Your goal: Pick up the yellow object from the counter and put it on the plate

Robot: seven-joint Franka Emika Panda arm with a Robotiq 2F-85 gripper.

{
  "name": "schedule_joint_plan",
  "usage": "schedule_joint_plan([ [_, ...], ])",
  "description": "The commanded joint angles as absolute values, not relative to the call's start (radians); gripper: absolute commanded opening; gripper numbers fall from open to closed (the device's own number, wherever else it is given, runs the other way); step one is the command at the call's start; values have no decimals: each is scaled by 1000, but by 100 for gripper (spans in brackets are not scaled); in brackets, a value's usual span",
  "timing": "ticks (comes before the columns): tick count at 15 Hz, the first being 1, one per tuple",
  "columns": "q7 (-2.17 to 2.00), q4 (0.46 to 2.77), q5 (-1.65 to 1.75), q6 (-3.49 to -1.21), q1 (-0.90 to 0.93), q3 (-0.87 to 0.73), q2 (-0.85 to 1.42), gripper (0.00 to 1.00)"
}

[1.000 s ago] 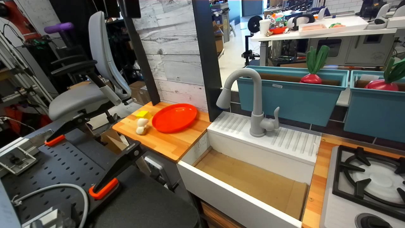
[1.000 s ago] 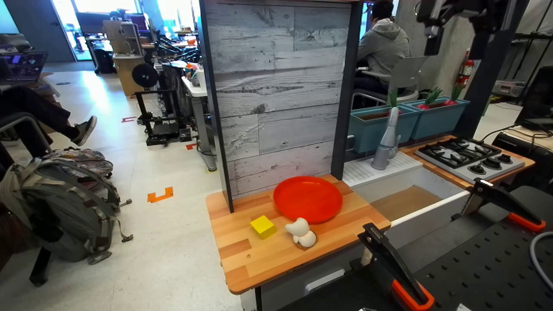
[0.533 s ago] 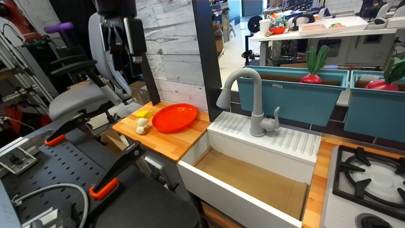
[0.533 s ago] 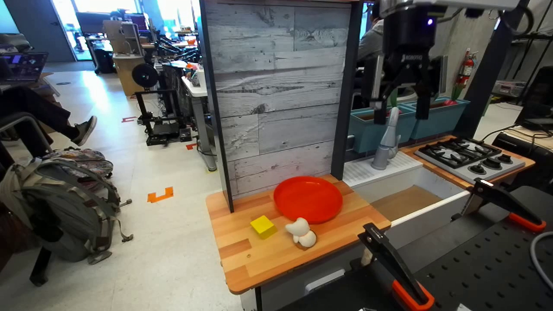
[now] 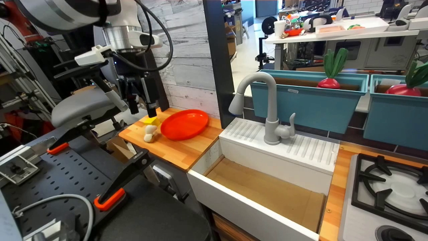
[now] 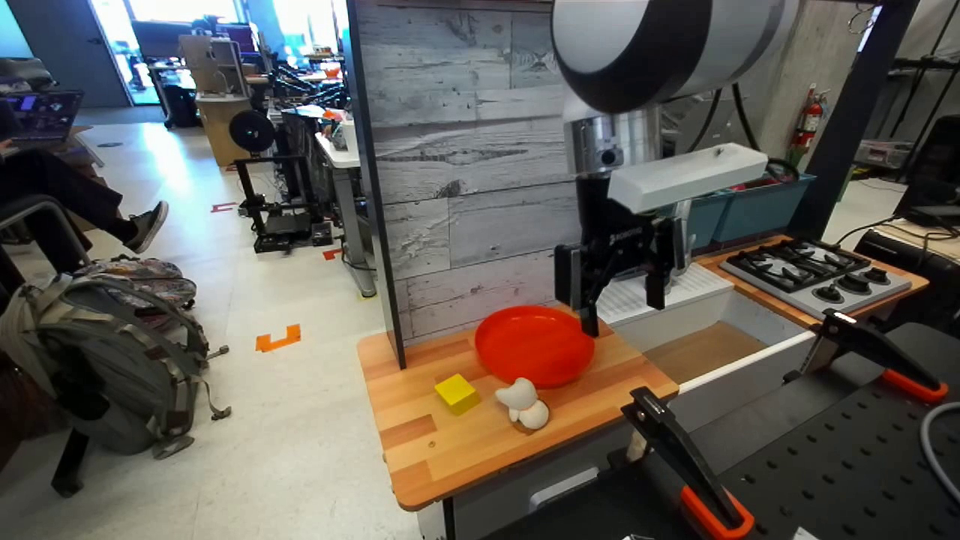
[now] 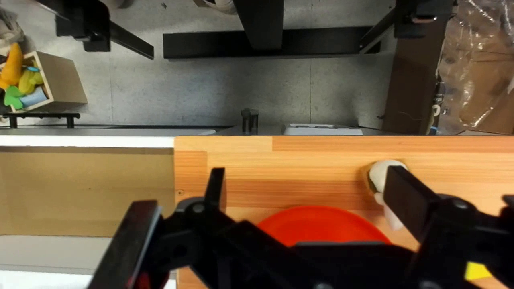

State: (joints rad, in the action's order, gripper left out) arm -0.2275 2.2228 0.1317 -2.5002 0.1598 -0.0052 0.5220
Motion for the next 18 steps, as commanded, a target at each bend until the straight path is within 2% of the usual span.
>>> schedule_joint_plan([
  [1,-262,2130,153,-2552,222,-8,632,100],
  [18,-265,1714,140,-2577,413,-9,974,100],
])
